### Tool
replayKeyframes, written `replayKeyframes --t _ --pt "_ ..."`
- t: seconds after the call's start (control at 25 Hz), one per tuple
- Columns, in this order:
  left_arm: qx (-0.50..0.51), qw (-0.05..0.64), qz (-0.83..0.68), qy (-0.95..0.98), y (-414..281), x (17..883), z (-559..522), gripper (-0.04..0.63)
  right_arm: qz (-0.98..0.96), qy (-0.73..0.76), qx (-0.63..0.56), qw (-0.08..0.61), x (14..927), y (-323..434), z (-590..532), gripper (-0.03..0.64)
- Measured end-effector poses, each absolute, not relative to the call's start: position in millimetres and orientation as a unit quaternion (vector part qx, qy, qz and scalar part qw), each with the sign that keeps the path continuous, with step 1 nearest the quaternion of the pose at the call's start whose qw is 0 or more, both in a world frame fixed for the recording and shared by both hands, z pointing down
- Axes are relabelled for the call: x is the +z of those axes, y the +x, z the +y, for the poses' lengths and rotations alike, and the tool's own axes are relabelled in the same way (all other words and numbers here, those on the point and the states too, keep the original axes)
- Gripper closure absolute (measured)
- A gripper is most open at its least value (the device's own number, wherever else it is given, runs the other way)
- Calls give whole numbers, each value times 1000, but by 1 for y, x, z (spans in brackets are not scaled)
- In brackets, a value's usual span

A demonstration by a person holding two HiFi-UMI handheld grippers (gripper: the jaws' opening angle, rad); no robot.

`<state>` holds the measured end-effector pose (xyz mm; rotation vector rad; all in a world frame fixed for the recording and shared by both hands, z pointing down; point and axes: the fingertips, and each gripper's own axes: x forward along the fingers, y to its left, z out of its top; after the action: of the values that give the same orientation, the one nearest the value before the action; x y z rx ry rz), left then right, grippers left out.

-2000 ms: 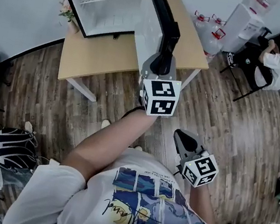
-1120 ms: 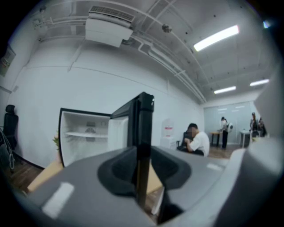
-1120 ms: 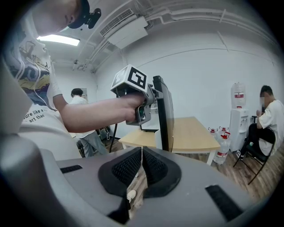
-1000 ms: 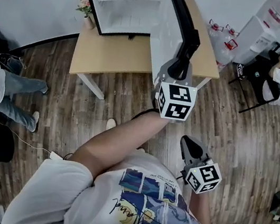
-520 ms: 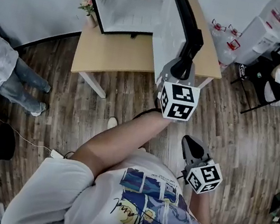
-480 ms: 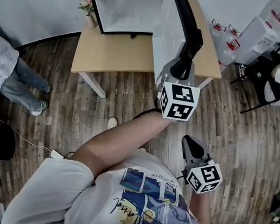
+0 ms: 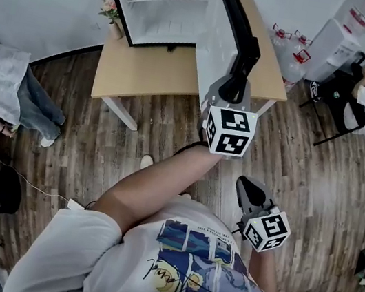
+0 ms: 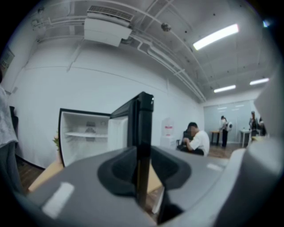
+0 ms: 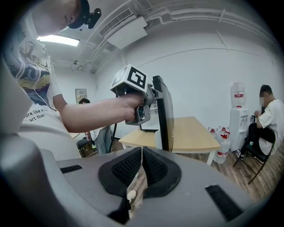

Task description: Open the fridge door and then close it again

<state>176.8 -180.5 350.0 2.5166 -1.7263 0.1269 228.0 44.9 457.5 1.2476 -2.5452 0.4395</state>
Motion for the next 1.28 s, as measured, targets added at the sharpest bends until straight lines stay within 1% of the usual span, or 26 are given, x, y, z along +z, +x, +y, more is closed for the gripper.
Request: replayKeyframes --t 0.56,1.28 --pt "45 39 -563 825 177 349 -179 488 -879 430 157 138 460 228 46 597" --pt "45 33 -557 828 161 349 -175 488 -882 421 161 140 466 221 43 597"
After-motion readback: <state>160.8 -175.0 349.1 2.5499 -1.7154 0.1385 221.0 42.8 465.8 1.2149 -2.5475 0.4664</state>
